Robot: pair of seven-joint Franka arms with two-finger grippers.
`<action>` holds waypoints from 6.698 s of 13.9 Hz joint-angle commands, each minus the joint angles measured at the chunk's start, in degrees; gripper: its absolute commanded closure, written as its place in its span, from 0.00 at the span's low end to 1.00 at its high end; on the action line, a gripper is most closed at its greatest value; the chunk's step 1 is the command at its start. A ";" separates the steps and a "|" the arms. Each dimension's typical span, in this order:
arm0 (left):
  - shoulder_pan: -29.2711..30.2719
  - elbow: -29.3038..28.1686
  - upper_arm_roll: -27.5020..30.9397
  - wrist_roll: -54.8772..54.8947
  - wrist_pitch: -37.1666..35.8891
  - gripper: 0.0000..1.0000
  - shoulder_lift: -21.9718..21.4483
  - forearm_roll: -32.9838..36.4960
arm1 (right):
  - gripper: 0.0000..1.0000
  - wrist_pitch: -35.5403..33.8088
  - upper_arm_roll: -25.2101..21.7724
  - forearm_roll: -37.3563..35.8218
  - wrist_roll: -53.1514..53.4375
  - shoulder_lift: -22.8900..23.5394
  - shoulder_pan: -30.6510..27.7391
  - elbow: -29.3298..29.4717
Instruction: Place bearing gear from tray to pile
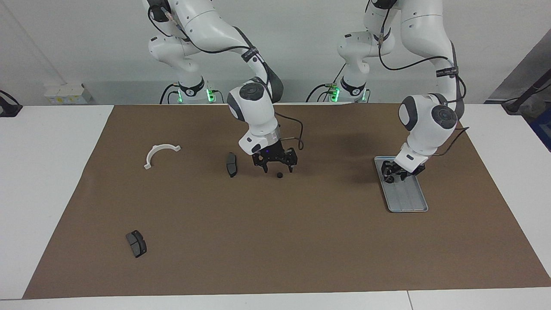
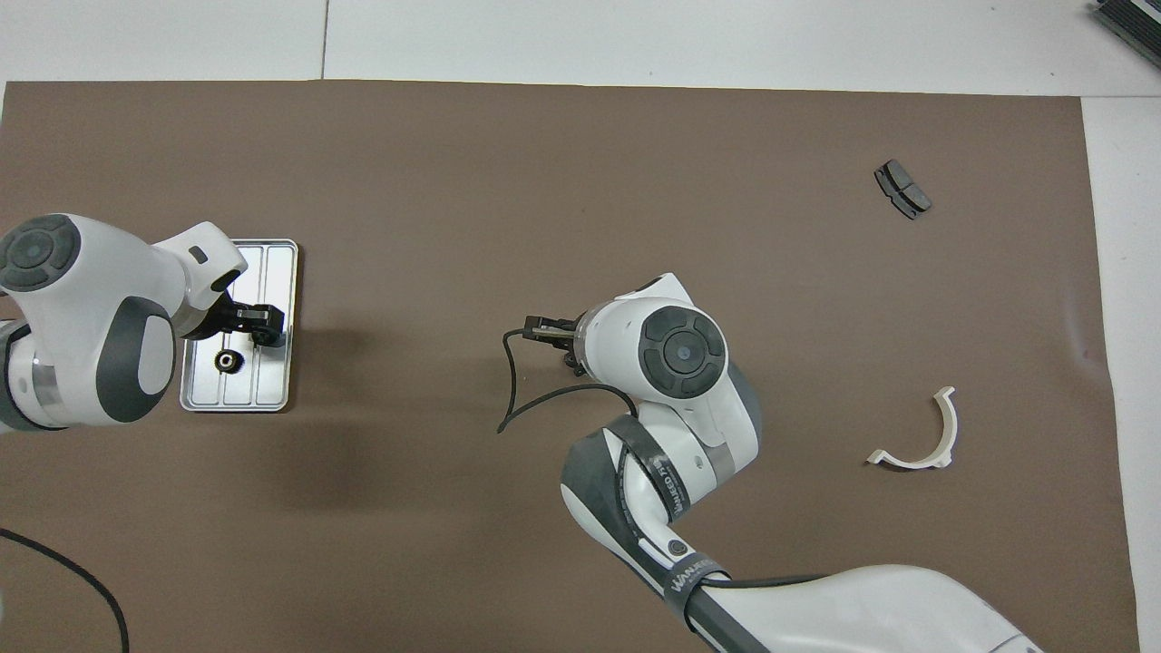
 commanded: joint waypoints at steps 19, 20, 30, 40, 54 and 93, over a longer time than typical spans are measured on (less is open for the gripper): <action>0.13 -2.24 0.00 0.87 1.87 0.34 -1.48 -0.02 | 0.07 4.84 -0.20 -6.06 4.29 4.21 0.74 -1.36; 0.04 -2.24 0.09 0.87 1.95 0.34 -1.48 -0.02 | 0.11 4.76 -0.20 -6.06 4.29 4.21 0.74 -1.44; 0.13 -2.24 0.00 0.87 1.95 0.34 -1.39 -0.02 | 0.34 4.76 -0.20 -6.06 7.45 3.86 1.62 -2.24; 0.39 -2.24 0.00 0.96 2.13 0.34 -1.30 -0.02 | 0.40 4.67 -0.20 -6.06 8.34 3.77 2.06 -2.32; 0.30 -2.24 0.00 0.96 2.22 0.34 -1.30 -0.02 | 0.58 4.23 -0.20 -6.06 2.45 3.68 -0.05 -3.29; -0.22 -5.06 0.09 1.31 4.33 0.39 -1.13 -0.02 | 0.88 -20.03 -0.02 -5.00 -34.20 -6.95 -21.76 1.37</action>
